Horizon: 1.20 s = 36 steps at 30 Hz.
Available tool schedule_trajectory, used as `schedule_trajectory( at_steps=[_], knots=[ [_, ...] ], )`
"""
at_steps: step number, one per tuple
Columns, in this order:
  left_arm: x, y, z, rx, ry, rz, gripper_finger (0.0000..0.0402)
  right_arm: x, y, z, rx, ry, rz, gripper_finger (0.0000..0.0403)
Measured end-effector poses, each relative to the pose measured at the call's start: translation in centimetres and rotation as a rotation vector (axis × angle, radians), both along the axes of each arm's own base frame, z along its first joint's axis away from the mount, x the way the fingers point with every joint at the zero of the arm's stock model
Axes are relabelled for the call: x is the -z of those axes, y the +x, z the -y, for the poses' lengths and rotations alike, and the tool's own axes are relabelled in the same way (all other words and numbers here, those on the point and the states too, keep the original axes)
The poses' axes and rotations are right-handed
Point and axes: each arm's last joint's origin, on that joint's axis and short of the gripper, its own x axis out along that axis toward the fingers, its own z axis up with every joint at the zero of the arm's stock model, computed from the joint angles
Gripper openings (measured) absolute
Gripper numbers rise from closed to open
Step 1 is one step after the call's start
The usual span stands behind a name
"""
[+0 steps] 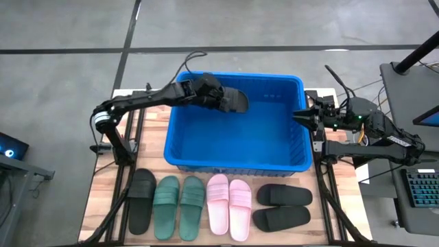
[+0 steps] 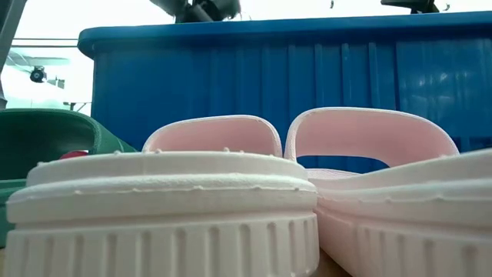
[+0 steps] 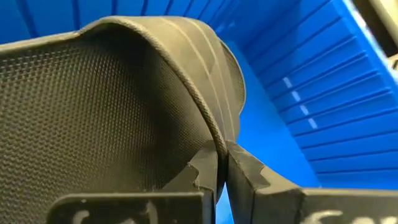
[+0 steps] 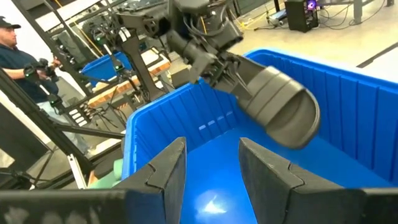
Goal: Pick and place slides into bin
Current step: Put the black slipper into the blue bin
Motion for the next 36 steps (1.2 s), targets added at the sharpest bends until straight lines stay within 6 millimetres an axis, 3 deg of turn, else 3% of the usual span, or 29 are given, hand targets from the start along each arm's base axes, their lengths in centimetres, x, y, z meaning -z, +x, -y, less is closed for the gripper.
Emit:
schedule_trajectory(
  at_steps=[7,16,36],
  knots=[
    [2.3,0.0,-0.2,-0.021,-0.025,0.011,0.0,0.0,0.0,0.0,0.0,0.0,0.0,0.0139],
    [3.9,-0.4,-1.7,-0.051,-0.069,0.123,0.0,0.0,0.0,0.0,0.001,0.002,0.001,0.0139],
    [7.7,-2.9,-4.4,-0.032,-0.211,0.097,0.0,0.0,0.0,0.0,0.001,0.003,0.001,0.0139]
  ],
)
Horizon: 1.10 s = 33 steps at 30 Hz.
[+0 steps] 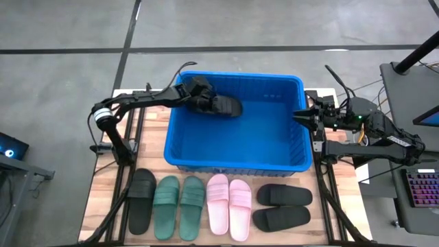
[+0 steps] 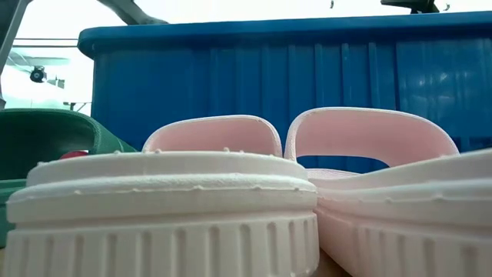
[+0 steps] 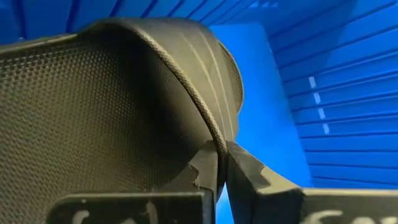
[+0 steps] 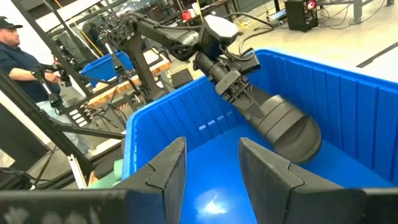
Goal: Pick and place slides into bin
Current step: Put the black slipper into the blue bin
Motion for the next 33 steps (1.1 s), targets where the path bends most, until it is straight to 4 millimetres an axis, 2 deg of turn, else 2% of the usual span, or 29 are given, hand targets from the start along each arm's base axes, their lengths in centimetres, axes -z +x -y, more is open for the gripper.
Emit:
schedule_trajectory(
  at_steps=[7,13,19,26,33],
  knots=[
    [0.8,-0.9,-1.1,-0.018,-0.015,0.023,0.0,0.0,0.0,0.0,0.001,0.0,0.0,0.0139],
    [1.1,-1.3,-1.4,0.043,-0.046,0.041,0.0,0.0,0.0,0.0,0.002,0.0,0.0,0.0139],
    [1.1,-1.0,-1.8,0.075,-0.029,0.087,0.0,0.0,0.0,0.1,0.025,-0.004,-0.001,0.0139],
    [3.7,-0.1,-2.7,0.081,-0.085,0.067,0.0,0.0,0.0,0.1,0.026,-0.002,0.0,0.0139],
    [3.7,0.2,-3.1,0.102,-0.076,0.122,0.0,0.0,0.0,0.1,0.03,0.022,0.006,0.0139]
  ],
)
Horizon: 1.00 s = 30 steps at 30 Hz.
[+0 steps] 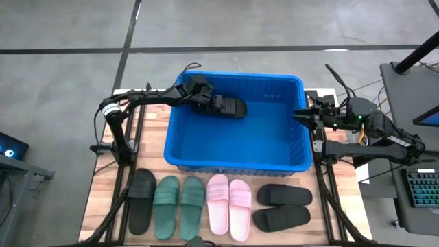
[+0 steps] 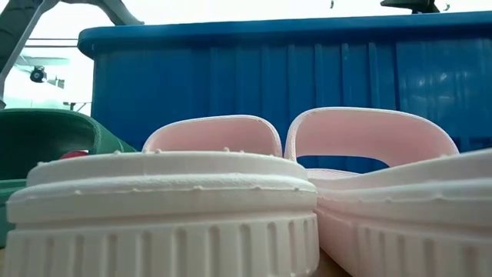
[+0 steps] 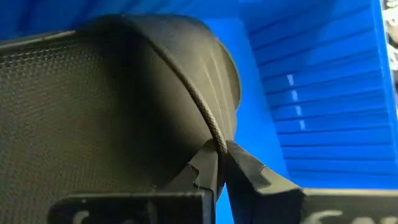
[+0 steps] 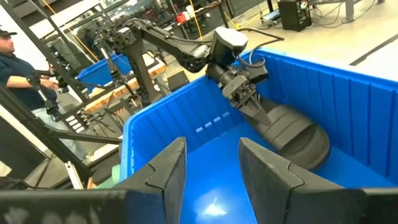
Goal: Pick and place slides into bin
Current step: Put the black slipper into the blue bin
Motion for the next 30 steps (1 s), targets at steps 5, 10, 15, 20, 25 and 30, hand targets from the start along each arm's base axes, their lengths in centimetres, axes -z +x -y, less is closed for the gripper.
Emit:
schedule_trajectory(
  at_steps=[5,10,15,20,25,30],
  knots=[
    [0.5,-0.5,-0.6,-0.007,-0.006,-0.021,0.0,0.0,0.0,0.0,0.002,0.007,0.001,0.0139],
    [0.7,-0.8,-1.0,-0.015,-0.016,-0.024,0.0,0.0,0.0,0.0,0.001,0.007,0.001,0.0139],
    [0.7,-0.9,-1.1,-0.011,-0.012,-0.023,0.0,0.0,0.0,0.0,0.001,0.007,0.001,0.0139],
    [0.6,-0.9,-1.2,-0.022,-0.005,-0.027,0.0001,0.0,0.0,0.0,0.001,0.007,0.001,0.0139],
    [0.6,-0.9,-1.2,-0.035,0.004,-0.032,0.0026,0.0,0.0,0.0,0.001,0.007,0.001,0.0139],
    [0.5,-1.0,-1.1,-0.036,-0.001,-0.041,0.0071,0.0,0.0,0.0,0.001,0.007,0.001,0.0139]
  ],
)
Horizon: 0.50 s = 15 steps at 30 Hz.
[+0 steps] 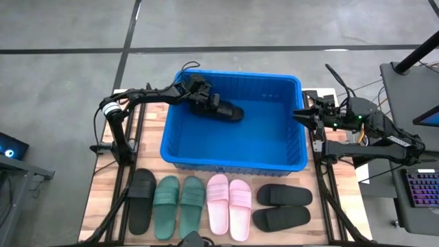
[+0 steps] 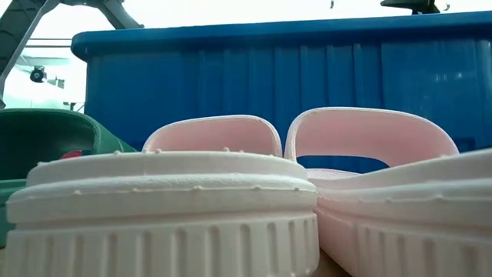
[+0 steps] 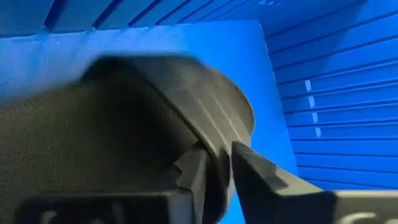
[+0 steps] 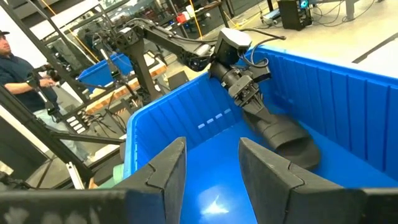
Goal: Pick and place slides into bin
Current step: Put the black slipper into the blue bin
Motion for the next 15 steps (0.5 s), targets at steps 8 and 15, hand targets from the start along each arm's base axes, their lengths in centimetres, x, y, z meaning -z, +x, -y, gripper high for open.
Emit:
schedule_trajectory(
  at_steps=[8,15],
  knots=[
    [-0.9,-0.3,0.1,0.007,0.026,-0.026,0.0119,0.2,0.0,0.0,0.0,0.004,-0.018,0.0139],
    [-3.7,-1.0,0.8,0.05,0.179,-0.058,0.012,0.2,0.0,0.0,0.0,0.005,-0.023,0.0139]
  ],
)
